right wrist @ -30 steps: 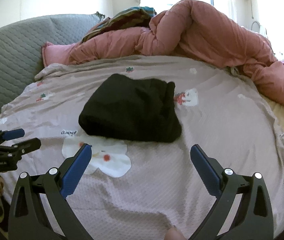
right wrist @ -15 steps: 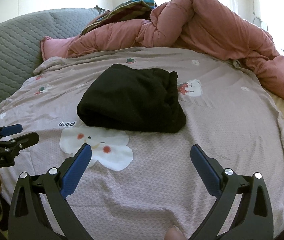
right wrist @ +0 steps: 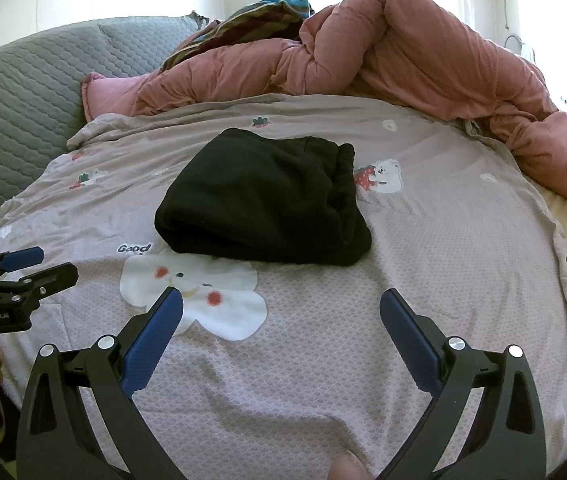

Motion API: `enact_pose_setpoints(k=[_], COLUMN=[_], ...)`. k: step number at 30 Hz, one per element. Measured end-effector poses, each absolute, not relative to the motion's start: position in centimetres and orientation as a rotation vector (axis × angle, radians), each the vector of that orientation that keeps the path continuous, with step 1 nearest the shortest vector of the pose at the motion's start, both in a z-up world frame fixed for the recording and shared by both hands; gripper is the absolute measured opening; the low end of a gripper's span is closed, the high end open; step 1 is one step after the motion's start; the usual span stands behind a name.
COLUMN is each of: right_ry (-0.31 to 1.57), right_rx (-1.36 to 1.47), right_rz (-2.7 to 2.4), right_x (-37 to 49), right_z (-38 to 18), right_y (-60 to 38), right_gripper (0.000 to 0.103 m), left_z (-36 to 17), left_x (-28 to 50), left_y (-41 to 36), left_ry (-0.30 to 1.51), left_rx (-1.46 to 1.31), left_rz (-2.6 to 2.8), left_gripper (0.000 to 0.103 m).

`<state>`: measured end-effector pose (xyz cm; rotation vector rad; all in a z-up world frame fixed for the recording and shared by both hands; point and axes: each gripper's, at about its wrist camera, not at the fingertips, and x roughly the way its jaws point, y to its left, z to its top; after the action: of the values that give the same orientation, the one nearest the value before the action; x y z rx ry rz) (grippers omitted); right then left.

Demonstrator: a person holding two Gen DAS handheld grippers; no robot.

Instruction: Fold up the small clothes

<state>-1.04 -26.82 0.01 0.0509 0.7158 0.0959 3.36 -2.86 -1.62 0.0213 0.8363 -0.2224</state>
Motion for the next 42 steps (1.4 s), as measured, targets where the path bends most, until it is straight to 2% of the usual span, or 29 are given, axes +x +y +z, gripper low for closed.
enact_pose_setpoints(k=[42], right_ry=[0.718], right_rx=[0.052], right_rz=[0.024], right_x=[-1.5], right_z=[0.2], right_y=[-28.3], right_gripper=[0.098], left_z=[-1.6], left_x=[3.2], left_y=[-3.2], left_ry=[0.848], left_rx=[0.033], left_rz=[-0.219], left_gripper=[0.093])
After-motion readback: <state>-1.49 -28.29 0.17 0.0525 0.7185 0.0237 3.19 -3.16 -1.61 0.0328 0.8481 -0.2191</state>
